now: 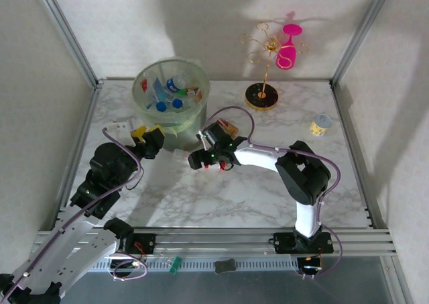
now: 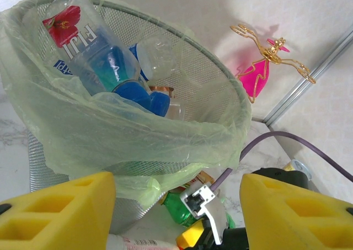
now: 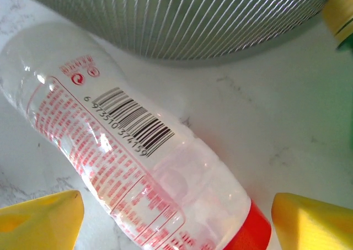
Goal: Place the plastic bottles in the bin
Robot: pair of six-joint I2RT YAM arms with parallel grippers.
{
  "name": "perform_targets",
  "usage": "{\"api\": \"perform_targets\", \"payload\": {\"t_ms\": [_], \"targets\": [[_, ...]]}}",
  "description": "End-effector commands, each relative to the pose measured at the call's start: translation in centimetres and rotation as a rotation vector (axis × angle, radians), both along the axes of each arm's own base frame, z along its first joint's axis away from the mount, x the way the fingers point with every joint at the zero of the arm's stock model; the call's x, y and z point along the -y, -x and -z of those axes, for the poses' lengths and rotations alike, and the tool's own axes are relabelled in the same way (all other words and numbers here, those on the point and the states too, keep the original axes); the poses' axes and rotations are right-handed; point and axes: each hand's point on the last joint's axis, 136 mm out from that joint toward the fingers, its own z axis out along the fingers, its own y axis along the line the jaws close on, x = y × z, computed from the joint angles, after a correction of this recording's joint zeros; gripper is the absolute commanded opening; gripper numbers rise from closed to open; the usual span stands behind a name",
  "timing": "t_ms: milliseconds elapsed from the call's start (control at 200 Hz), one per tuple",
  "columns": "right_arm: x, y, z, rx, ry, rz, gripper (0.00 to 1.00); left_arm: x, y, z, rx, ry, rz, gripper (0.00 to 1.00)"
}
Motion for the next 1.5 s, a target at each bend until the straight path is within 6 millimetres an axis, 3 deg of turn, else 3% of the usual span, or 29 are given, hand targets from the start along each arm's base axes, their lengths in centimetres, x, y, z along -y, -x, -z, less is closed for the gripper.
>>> {"api": "perform_targets", "payload": {"t_ms": [0,240,411,556,671,946,1492], "targets": [[-0.3,1.9,0.2,-0.002,0.021,-0.051,0.88,-0.1,-0.1,-0.1,0.021,-0.015,-0.010,0.61],[-0.6,3.0,1.4,0.020,0.071,-0.067,0.79,0.1,-0.3,0.0,0.016,-0.015,-0.005,0.61],[-1.5,3.8,2.2,0.019,0.084,-0.093,0.64,0.1,-0.3,0.3,0.013,-0.019,-0.004,0.61],[-1.7,4.2,2.0,0.022,0.077,-0.101,0.54,0.3,-0.3,0.3,0.003,-0.011,0.003,0.61],[-1.5,4.4,1.3,0.031,0.064,-0.099,0.52,0.4,-0.2,0.0,0.003,0.005,0.009,0.60],[-0.5,5.0,-2.1,0.087,0.002,-0.093,0.51,0.9,-0.2,-0.8,-0.015,0.053,0.034,0.60],[2.9,6.0,-11.2,0.300,-0.151,-0.070,0.52,2.7,-0.8,-3.0,-0.056,0.153,0.094,0.76]]}}
